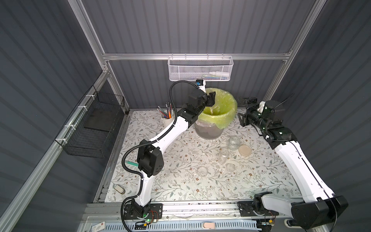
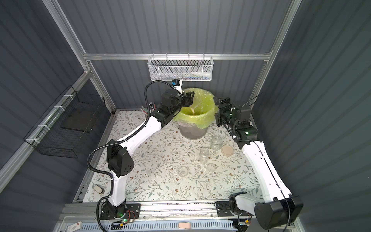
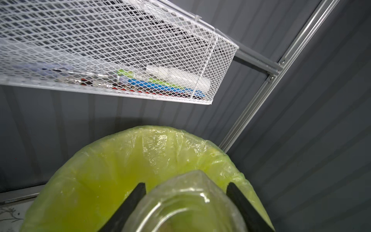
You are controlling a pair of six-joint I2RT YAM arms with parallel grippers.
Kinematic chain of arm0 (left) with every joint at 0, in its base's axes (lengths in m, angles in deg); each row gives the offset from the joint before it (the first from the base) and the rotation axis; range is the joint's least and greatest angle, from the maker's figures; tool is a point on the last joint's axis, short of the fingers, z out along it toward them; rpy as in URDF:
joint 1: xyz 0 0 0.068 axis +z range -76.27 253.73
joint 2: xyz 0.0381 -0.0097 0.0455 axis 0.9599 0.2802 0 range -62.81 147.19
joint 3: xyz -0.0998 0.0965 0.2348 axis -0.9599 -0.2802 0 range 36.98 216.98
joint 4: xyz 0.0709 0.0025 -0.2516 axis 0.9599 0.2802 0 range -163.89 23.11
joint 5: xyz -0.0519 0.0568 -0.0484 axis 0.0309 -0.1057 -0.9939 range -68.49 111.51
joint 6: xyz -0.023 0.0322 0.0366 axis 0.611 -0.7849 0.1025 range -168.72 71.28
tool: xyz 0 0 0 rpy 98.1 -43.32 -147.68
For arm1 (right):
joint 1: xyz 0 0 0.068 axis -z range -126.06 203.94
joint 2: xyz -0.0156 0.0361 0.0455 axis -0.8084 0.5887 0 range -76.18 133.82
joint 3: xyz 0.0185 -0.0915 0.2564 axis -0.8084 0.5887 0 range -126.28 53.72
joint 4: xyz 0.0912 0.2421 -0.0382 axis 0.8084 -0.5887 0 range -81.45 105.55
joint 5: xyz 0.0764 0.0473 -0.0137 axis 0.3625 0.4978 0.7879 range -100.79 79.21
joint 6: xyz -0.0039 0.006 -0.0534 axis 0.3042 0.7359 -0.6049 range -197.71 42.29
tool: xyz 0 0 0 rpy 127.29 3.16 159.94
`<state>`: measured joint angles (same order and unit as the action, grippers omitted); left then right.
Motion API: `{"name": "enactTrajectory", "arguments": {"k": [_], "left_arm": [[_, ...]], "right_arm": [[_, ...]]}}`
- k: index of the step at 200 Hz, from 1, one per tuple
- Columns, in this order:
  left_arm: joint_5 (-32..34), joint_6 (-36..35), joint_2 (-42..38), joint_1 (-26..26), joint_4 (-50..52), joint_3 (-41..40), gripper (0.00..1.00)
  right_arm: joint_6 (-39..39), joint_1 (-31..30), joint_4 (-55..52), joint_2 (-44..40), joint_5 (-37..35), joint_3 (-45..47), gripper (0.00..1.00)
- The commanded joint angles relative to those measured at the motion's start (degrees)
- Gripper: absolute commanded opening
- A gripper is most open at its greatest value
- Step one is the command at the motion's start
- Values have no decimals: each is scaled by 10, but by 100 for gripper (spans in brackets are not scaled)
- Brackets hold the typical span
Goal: Empty expired oatmeal from jars
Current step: Pour the expired oatmeal into the trash bin.
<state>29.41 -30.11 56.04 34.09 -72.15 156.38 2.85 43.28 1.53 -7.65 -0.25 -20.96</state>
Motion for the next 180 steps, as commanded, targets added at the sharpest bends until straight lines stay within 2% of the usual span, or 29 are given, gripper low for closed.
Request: {"name": "enactTrajectory", "arguments": {"k": [1,22,36,51,59,70,77,85,93,108,120,151,165,175,180], "left_arm": [[-38,-97,14,4,74,45,22],[-60,-176,2,3,98,46,22],[-59,-197,-11,3,90,32,23],[-53,-233,-1,3,124,58,23],[-46,-232,1,4,134,65,22],[-97,-224,-2,4,132,55,24],[-92,-229,2,2,127,47,24],[-78,-223,15,0,166,78,20],[-107,-218,12,0,202,99,17],[-88,-221,-21,1,114,15,23],[-83,-224,-23,2,128,29,21],[-96,-212,-22,3,100,28,26],[-113,-204,6,2,178,96,20],[-102,-208,-1,1,136,60,24],[-91,-211,-4,0,137,58,23]], "right_arm": [[-43,10,-22,-21,15,11,99],[-59,17,-30,-33,22,25,99],[-70,18,-33,-37,21,31,99],[-86,18,-33,-35,24,30,99],[-92,18,-35,-30,29,26,99],[-97,18,-32,-23,42,25,99],[-97,18,-28,-19,49,25,99],[-96,17,-23,-17,55,26,99],[-98,17,-20,-15,62,27,99],[-98,17,-15,-16,62,32,99],[-102,18,-12,-15,67,32,99],[-117,17,-13,-10,75,26,99],[-122,18,-3,-6,93,26,99],[-132,18,2,-5,114,25,99],[-141,18,-3,-4,115,22,99]]}}
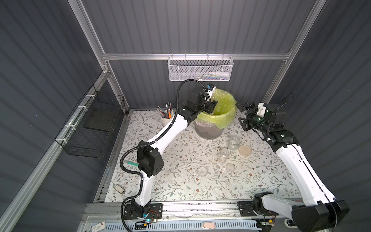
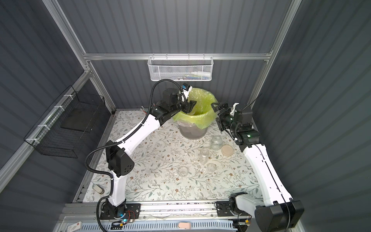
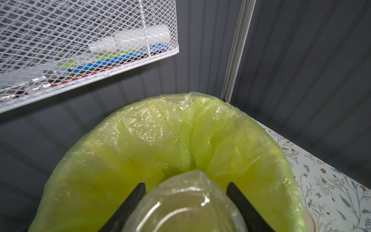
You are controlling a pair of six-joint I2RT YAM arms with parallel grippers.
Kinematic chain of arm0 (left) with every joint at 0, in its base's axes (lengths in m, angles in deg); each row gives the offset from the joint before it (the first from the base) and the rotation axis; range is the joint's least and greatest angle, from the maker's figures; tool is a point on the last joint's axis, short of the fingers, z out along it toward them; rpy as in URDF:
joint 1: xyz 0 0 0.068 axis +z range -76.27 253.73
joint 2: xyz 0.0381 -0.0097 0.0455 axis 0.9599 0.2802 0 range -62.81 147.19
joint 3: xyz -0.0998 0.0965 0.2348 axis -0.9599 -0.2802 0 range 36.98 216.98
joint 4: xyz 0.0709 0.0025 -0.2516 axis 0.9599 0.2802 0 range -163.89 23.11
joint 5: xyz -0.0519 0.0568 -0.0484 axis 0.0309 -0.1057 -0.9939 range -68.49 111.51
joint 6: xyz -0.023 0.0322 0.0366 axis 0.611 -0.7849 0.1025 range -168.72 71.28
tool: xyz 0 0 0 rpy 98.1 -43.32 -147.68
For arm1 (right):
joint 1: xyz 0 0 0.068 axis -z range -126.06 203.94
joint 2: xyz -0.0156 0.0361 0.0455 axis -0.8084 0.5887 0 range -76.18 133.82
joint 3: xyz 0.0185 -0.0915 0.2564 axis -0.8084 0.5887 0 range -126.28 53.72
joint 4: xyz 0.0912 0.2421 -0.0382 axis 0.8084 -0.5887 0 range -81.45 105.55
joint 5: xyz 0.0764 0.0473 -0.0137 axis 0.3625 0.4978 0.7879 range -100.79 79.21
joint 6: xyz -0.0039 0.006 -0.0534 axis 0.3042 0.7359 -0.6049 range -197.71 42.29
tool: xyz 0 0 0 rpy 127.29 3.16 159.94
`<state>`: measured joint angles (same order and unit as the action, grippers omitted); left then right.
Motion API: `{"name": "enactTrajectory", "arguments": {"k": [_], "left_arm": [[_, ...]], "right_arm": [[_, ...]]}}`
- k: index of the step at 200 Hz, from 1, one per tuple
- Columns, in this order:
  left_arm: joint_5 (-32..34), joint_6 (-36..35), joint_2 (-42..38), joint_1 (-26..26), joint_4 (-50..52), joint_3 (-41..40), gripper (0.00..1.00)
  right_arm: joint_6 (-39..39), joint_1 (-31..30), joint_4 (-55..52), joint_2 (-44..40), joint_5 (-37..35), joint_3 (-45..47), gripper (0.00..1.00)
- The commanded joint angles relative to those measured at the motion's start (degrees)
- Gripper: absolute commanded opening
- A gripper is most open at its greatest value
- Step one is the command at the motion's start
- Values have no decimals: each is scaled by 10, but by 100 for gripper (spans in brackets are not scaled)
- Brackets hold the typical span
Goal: Empty expired oatmeal from jars
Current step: Pour the expired oatmeal into the trash bin.
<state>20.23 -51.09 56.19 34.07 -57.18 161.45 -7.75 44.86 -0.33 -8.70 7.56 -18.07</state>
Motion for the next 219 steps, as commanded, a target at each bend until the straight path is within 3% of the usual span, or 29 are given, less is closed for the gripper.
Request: {"name": "enactTrajectory", "arguments": {"k": [1,10,25,34,46,61,83,90,103,110,120,130,138,160,179,202,219], "left_arm": [[1,-1,-6,0,-11,8,23],[-1,0,-22,0,2,12,22],[37,-9,-51,2,-60,-46,28],[11,-4,-44,2,-12,-7,23],[15,-11,-44,2,-47,-40,28],[13,4,-24,2,40,22,19],[32,-9,-67,-10,-88,-70,33],[32,-2,-40,-8,-80,-30,31],[28,-7,26,-9,27,105,21],[26,-5,37,-9,63,133,17],[33,-5,2,-9,34,73,19],[45,-9,-56,-9,-61,-46,31],[54,-6,-76,-7,-123,-97,36],[36,15,-53,-8,-34,-29,26],[57,17,-88,-5,-130,-115,36],[47,46,-49,-2,-96,-25,31],[57,108,-54,-2,-153,-39,32]], "right_arm": [[-36,2,14,6,37,-7,99],[-48,3,2,6,32,-11,99],[-48,3,14,11,34,-7,99],[-49,3,19,20,47,-12,99],[-49,2,27,32,63,-17,99],[-50,3,37,32,69,-10,99],[-64,3,43,17,72,3,99],[-68,3,39,15,69,5,99],[-67,3,44,16,76,8,99],[-68,4,44,16,81,7,99],[-70,4,45,11,83,8,99],[-72,3,47,7,80,9,99],[-74,3,48,8,76,10,99],[-69,3,52,20,86,0,99],[-68,2,54,21,89,-1,99],[-61,1,44,22,88,-3,99],[-22,1,67,17,91,9,99]]}}
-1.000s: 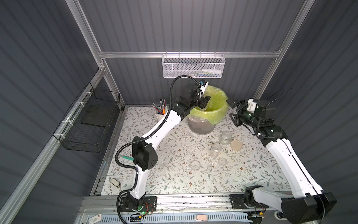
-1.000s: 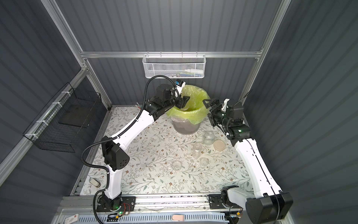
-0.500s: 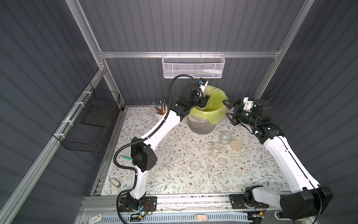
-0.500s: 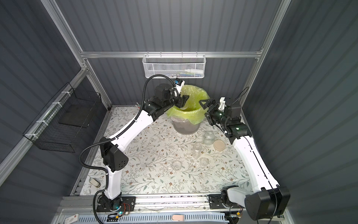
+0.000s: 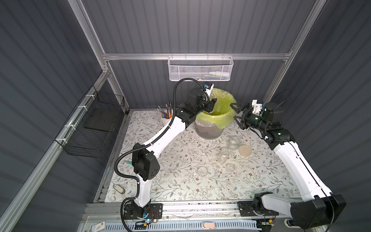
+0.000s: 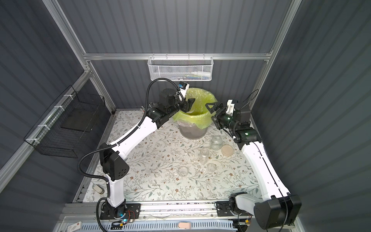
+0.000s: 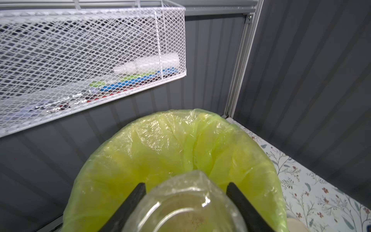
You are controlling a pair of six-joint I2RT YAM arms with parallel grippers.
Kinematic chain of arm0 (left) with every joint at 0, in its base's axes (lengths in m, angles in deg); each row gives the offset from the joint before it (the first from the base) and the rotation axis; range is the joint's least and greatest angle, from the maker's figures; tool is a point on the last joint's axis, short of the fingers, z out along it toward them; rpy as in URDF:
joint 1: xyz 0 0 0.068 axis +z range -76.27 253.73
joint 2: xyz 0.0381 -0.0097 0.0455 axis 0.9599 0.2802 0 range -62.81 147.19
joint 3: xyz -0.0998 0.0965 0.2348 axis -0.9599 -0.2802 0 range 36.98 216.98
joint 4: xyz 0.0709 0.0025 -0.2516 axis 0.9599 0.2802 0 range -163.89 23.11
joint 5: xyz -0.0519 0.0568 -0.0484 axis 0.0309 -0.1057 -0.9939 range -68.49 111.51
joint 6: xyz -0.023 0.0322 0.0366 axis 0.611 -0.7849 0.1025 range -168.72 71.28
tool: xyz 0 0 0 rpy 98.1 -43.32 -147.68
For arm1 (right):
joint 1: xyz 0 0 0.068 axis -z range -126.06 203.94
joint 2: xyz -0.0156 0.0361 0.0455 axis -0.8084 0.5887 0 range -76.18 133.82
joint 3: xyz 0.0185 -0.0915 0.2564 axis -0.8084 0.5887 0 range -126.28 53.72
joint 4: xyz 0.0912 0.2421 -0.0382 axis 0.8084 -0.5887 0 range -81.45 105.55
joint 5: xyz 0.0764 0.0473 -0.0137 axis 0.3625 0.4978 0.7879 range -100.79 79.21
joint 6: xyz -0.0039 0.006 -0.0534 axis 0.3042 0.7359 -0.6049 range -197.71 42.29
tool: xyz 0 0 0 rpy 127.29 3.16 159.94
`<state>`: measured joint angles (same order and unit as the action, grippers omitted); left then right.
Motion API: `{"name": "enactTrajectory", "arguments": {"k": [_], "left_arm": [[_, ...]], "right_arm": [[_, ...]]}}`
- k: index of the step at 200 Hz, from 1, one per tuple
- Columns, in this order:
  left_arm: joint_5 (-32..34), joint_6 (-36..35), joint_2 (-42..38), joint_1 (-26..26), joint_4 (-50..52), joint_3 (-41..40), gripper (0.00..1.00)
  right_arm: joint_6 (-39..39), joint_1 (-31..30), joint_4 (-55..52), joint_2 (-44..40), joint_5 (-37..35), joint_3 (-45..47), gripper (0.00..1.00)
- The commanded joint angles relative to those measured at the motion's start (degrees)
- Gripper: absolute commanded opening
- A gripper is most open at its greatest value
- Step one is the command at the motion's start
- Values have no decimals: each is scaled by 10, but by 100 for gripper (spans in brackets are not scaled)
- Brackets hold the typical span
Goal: Empty expired oatmeal from jars
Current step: Pour the expired oatmeal into the trash bin.
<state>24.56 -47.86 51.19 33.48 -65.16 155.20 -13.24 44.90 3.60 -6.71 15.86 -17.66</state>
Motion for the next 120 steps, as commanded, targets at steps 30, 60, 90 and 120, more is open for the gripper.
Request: {"name": "enactTrajectory", "arguments": {"k": [30,60,90,120], "left_arm": [[14,201,-32,3,-147,-24,32],[45,292,-64,3,-194,-69,29],[79,418,-108,1,-278,-151,29],[102,488,-144,-14,-318,-204,26]], "right_arm": [[99,-4,72,-5,12,15,99],[140,-11,98,7,27,1,99],[150,-32,121,24,20,-20,99],[167,-61,142,49,18,-37,99]]}}
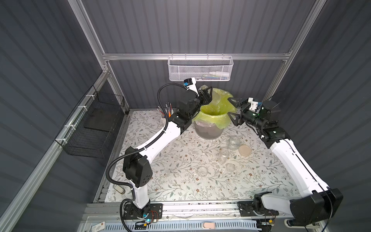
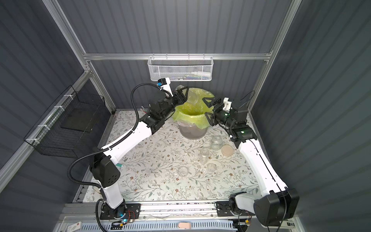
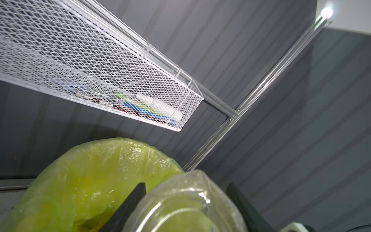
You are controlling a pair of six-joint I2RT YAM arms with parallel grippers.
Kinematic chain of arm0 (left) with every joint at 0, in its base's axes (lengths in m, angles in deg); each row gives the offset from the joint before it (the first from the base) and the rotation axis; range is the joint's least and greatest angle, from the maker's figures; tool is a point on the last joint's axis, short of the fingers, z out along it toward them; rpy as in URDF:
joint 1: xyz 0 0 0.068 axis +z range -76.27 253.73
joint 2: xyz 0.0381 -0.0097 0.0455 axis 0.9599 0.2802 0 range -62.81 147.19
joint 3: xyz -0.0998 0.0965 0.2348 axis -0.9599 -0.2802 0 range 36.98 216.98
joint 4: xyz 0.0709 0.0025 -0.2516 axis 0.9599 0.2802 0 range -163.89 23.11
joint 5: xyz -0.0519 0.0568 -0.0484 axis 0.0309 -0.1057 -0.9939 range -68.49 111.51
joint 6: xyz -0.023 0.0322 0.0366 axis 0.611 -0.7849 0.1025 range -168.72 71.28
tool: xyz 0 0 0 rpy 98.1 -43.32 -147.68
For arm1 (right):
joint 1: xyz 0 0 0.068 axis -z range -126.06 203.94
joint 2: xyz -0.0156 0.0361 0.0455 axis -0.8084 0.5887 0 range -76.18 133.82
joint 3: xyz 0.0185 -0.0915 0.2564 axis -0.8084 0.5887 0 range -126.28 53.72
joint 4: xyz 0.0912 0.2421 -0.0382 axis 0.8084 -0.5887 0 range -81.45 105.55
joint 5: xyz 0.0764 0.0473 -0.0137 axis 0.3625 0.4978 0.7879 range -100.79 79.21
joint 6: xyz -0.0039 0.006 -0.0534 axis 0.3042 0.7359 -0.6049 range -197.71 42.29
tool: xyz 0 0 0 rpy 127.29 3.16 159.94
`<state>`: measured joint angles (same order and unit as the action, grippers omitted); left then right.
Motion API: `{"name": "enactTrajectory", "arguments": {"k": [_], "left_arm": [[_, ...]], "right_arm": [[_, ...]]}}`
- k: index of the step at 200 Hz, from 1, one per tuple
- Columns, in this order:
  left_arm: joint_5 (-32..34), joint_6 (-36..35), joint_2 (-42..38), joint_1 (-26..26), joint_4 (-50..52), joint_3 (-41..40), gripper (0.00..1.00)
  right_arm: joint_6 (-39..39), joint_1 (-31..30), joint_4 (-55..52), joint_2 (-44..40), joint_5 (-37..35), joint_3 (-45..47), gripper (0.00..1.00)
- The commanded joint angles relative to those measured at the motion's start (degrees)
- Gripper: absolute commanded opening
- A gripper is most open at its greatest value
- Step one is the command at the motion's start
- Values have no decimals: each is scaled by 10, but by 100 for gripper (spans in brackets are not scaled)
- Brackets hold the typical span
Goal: Empty expired oatmeal from jars
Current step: Pour the expired oatmeal into the trash bin, then place the jar at the center of the board.
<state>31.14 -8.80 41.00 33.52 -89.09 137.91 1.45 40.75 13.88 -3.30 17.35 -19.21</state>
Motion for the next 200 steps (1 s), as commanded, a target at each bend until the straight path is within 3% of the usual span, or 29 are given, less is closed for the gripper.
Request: {"name": "enactTrajectory", "arguments": {"k": [1,81,124,200], "left_arm": [[38,99,-43,-15,-80,-34,27],[94,224,-111,-35,-186,-180,26],[124,251,-138,-58,-219,-248,26],[141,265,-174,-75,-264,-313,26]], "right_arm": [[21,-21,40,15,3,-21,99],[49,-101,120,52,-59,-21,98],[67,-124,162,62,-111,-8,98],[66,-158,185,89,-127,-11,89]]}}
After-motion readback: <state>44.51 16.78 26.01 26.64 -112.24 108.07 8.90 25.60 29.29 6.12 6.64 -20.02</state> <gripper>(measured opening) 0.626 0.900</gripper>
